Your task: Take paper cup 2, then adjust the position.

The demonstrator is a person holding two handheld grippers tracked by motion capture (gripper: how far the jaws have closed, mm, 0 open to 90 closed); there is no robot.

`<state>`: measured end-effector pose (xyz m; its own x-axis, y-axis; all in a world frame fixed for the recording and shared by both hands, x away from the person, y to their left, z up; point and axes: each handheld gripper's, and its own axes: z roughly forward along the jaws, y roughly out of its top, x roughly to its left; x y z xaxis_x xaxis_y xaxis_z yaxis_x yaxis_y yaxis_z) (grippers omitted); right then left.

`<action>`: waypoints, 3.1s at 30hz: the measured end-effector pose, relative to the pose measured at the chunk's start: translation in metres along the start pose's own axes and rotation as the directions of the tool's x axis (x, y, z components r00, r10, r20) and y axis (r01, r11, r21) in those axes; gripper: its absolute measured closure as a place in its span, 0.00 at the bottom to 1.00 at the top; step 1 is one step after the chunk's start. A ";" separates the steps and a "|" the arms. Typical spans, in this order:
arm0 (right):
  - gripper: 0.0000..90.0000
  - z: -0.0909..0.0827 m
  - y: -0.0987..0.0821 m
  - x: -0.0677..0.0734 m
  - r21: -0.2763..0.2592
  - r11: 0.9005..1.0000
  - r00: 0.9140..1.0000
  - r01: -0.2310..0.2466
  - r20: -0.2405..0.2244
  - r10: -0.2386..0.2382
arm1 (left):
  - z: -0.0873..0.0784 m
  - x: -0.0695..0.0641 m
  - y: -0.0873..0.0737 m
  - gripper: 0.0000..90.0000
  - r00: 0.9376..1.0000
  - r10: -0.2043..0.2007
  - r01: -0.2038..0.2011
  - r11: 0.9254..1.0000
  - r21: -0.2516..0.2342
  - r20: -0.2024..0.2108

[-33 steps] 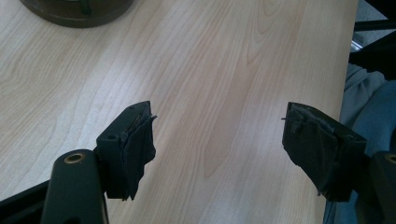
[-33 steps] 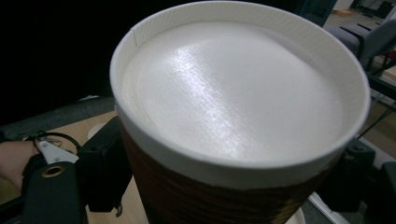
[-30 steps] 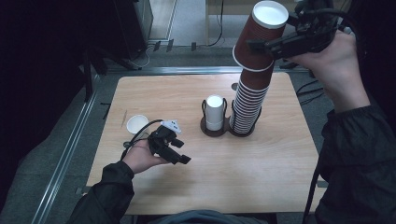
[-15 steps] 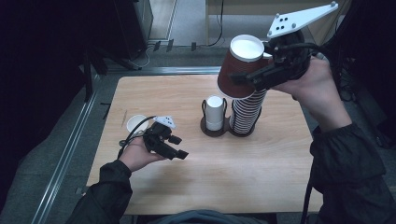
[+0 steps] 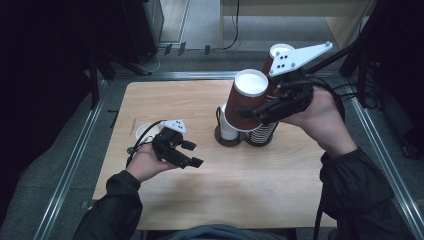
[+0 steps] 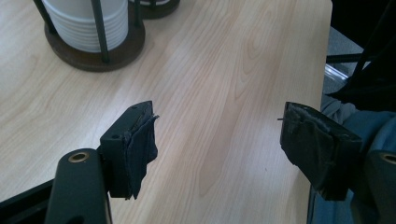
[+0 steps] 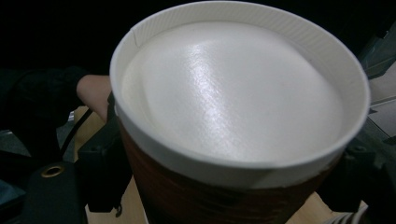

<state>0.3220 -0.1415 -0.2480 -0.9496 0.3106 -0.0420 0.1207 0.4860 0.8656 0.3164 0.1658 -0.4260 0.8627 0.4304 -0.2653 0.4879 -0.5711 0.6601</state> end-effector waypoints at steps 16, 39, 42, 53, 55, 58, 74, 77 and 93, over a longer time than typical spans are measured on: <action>0.21 0.046 -0.053 0.019 0.037 0.999 0.998 -0.024 -0.062 0.026 | 0.001 0.001 -0.004 0.25 0.999 0.033 -0.033 0.999 -0.012 0.018; 0.21 0.101 -0.125 0.020 0.044 0.996 0.987 -0.075 -0.140 0.081 | 0.006 0.001 -0.011 0.16 0.999 0.046 -0.046 0.999 -0.002 0.022; 0.21 0.107 -0.132 0.020 0.052 0.995 0.985 -0.084 -0.144 0.091 | 0.007 0.001 -0.013 0.14 0.997 0.057 -0.057 0.998 -0.007 0.045; 0.21 0.126 -0.150 0.020 0.086 0.992 0.977 -0.095 -0.182 0.110 | 0.014 -0.002 -0.018 0.14 0.999 0.053 -0.053 0.998 0.030 0.004; 0.21 0.129 -0.151 0.020 0.104 0.989 0.977 -0.101 -0.178 0.119 | 0.016 -0.002 -0.020 0.14 0.998 0.058 -0.058 0.997 0.048 -0.004; 0.21 0.134 -0.154 0.019 0.094 0.990 0.976 -0.105 -0.180 0.120 | 0.019 -0.001 -0.022 0.14 0.998 0.057 -0.057 0.997 0.053 0.002; 0.21 0.155 -0.163 0.015 0.051 0.991 0.965 -0.121 -0.228 0.130 | 0.026 0.003 -0.025 0.06 0.998 0.043 -0.043 0.999 0.011 0.045; 0.21 0.153 -0.162 0.013 0.020 0.991 0.961 -0.135 -0.240 0.136 | 0.029 0.004 -0.025 0.03 0.997 0.041 -0.041 0.999 0.011 0.059; 0.21 0.154 -0.159 0.017 -0.102 0.980 0.943 -0.173 -0.304 0.135 | 0.045 -0.001 -0.022 0.00 0.992 0.072 -0.070 0.997 -0.020 0.102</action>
<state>0.3316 -0.0883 -0.4634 -0.9672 0.1098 0.2290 0.2530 0.3392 0.9060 0.3108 0.1460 -0.4717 0.9045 0.3147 -0.2878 0.4237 -0.5860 0.6908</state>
